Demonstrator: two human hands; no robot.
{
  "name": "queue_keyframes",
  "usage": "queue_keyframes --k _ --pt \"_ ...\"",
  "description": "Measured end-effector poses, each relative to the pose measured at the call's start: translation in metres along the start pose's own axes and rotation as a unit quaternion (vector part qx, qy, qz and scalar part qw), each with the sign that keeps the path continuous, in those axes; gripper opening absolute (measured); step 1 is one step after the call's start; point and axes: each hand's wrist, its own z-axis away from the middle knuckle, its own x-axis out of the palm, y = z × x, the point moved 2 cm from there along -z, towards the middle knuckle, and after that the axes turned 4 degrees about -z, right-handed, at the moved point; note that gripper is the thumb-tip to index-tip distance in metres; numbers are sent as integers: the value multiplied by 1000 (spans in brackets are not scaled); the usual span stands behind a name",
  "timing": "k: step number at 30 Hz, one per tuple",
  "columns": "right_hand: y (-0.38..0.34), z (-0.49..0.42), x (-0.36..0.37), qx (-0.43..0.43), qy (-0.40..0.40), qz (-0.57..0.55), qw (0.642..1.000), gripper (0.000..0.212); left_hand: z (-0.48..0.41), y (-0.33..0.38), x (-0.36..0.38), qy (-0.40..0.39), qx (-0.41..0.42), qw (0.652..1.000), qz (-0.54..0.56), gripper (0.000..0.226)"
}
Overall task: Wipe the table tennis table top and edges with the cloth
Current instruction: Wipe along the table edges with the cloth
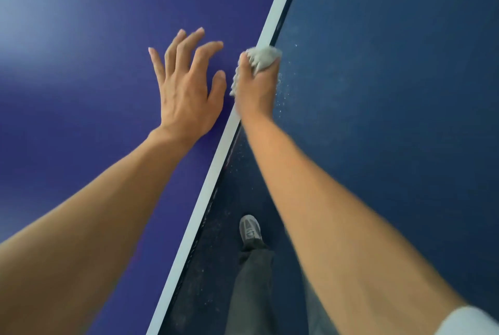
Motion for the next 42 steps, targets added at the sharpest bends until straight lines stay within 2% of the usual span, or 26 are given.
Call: queue_keyframes --k 2,4,7,9,11,14,16,19,23,26,31,33,35,37,39,42 --pt "23 28 1 30 -35 1 999 68 -38 11 5 -7 6 1000 -9 46" --pt "40 67 -8 49 -93 -1 994 83 -75 20 13 -28 23 999 -24 47" --pt "53 95 -19 67 -131 12 989 95 -124 30 28 -59 45 996 -45 48" --pt "49 82 -22 70 -143 21 987 97 -144 35 38 -77 41 995 -46 47" --pt "28 46 -22 68 -148 2 987 87 -149 35 46 -80 31 995 -48 45" --pt "-20 -39 -24 25 -112 -48 992 45 -146 31 50 -63 33 996 -56 43" --pt "-60 -102 -27 -5 -77 -51 996 31 -146 29 52 -58 31 996 -57 42" --pt "-112 -172 -26 -13 -33 -46 998 26 -149 29 54 -52 27 996 -61 41" --pt "-121 -185 -18 -27 8 -34 999 19 -150 28 51 -43 35 997 -58 40" --pt "-93 -146 -16 -31 15 -14 999 48 -150 28 51 -43 36 997 -54 40" --pt "-45 -50 -17 -35 -73 -13 997 59 -152 27 51 -51 39 996 -55 42" --pt "-36 -37 -19 -42 -89 36 994 74 -151 27 51 -52 37 997 -50 42" --pt "-39 -44 -22 -28 -112 31 993 80 -152 27 50 -55 38 997 -50 43" --pt "-51 -59 -25 -23 -137 1 990 72 -153 27 49 -61 37 996 -52 44" --pt "-70 -86 -27 -10 -128 -20 992 58 -153 27 48 -66 35 996 -53 45" --pt "-112 -147 -25 -23 -65 9 998 15 -153 28 47 -66 35 996 -47 44"
